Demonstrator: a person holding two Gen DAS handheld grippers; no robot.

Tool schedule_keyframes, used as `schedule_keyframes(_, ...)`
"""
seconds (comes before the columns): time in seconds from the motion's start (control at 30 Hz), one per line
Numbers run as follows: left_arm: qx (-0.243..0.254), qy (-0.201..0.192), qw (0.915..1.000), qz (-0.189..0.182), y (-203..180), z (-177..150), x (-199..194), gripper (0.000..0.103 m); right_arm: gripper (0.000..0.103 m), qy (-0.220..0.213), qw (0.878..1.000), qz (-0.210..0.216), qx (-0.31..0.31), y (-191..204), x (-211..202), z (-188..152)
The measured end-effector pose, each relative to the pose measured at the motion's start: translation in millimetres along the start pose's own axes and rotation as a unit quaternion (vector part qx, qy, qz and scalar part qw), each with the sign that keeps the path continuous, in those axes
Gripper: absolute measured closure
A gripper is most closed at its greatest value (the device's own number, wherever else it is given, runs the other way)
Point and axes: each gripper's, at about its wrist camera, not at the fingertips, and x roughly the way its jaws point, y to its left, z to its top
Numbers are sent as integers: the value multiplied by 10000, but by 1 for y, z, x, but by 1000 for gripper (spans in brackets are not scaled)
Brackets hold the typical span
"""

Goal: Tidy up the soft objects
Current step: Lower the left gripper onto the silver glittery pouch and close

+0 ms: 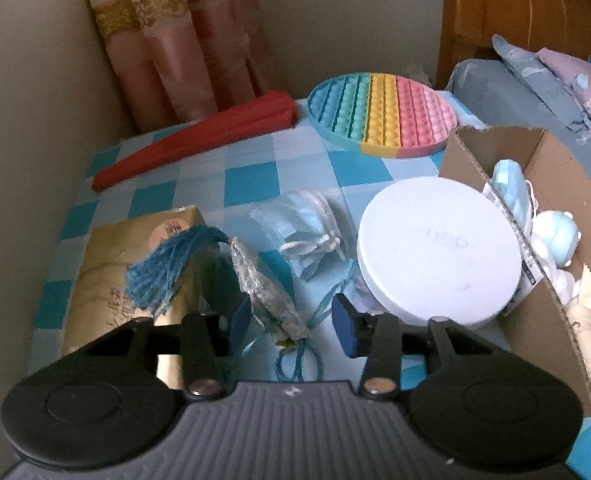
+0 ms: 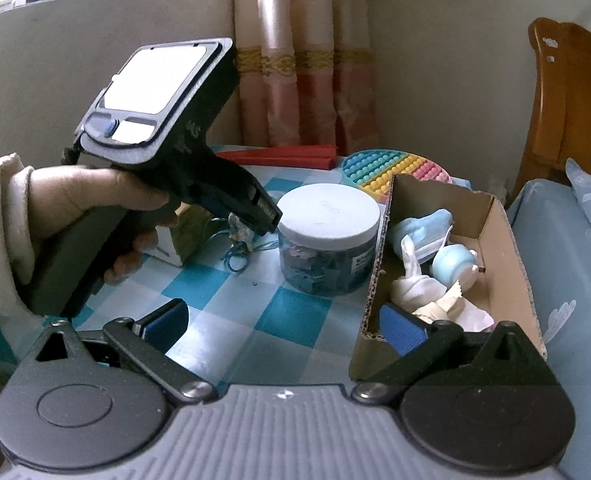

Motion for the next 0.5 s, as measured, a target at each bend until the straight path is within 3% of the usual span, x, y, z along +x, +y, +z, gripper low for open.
schedule_keyframes(0.33,72,-58,9998,182,-4,-6,6,70,0,-1,10000,34,36,-1,2,1)
schedule_keyframes(0.4,143,-105,9996,212,-6,-7,5,83,0,-12,10000,43,43,-1,2,1)
schedule_keyframes(0.5,101,-140,9996,204,-4,-8,4,91,0,-41,10000,50,24,1,2,2)
